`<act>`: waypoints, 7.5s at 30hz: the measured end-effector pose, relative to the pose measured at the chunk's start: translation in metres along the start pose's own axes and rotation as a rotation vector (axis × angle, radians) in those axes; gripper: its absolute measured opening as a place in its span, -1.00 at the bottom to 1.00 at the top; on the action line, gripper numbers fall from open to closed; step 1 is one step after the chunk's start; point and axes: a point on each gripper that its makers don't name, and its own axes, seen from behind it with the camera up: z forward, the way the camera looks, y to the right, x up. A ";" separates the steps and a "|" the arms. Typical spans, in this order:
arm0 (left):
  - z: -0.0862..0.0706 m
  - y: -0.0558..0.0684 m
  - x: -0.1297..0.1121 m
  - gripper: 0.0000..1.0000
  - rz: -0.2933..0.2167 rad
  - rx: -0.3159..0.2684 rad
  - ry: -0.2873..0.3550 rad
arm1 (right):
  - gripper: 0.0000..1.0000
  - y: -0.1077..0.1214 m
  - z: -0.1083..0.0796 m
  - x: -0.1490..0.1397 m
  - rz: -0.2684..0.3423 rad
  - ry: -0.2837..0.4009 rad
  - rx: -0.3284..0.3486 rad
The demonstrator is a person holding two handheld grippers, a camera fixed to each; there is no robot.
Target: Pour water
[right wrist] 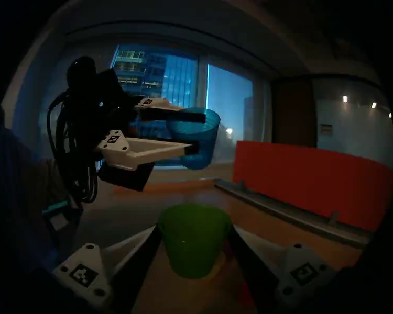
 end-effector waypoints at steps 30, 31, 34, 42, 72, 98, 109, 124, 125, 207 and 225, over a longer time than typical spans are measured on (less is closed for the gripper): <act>0.003 -0.002 0.027 0.72 0.253 0.036 0.035 | 0.83 -0.015 0.013 -0.002 -0.006 -0.008 0.048; 0.004 -0.002 0.028 0.72 0.261 0.037 0.037 | 0.83 -0.015 0.013 -0.002 -0.006 -0.008 0.048; 0.004 -0.001 0.029 0.72 0.280 0.041 0.040 | 0.83 -0.015 0.013 -0.002 -0.006 -0.008 0.048; 0.006 -0.003 0.031 0.71 0.317 0.049 0.040 | 0.83 -0.014 0.012 -0.001 -0.008 -0.008 0.047; 0.009 -0.007 0.039 0.72 0.421 0.075 0.046 | 0.83 -0.011 0.008 0.004 -0.013 0.007 0.033; 0.004 -0.014 0.053 0.71 0.550 0.090 0.047 | 0.82 -0.009 0.007 0.005 -0.016 0.011 0.029; 0.004 -0.015 0.058 0.71 0.603 0.093 0.049 | 0.82 -0.009 0.006 0.006 -0.017 0.013 0.027; 0.004 -0.016 0.064 0.71 0.681 0.094 0.048 | 0.82 -0.008 0.007 0.005 -0.013 0.016 0.023; 0.004 -0.016 0.064 0.71 0.689 0.094 0.047 | 0.82 -0.008 0.007 0.005 -0.012 0.016 0.022; 0.003 -0.028 0.070 0.71 0.301 0.158 0.074 | 0.82 0.002 0.006 0.016 0.000 0.056 -0.014; 0.001 -0.045 0.060 0.71 -0.106 0.151 0.074 | 0.82 0.007 -0.002 0.021 0.009 0.076 -0.032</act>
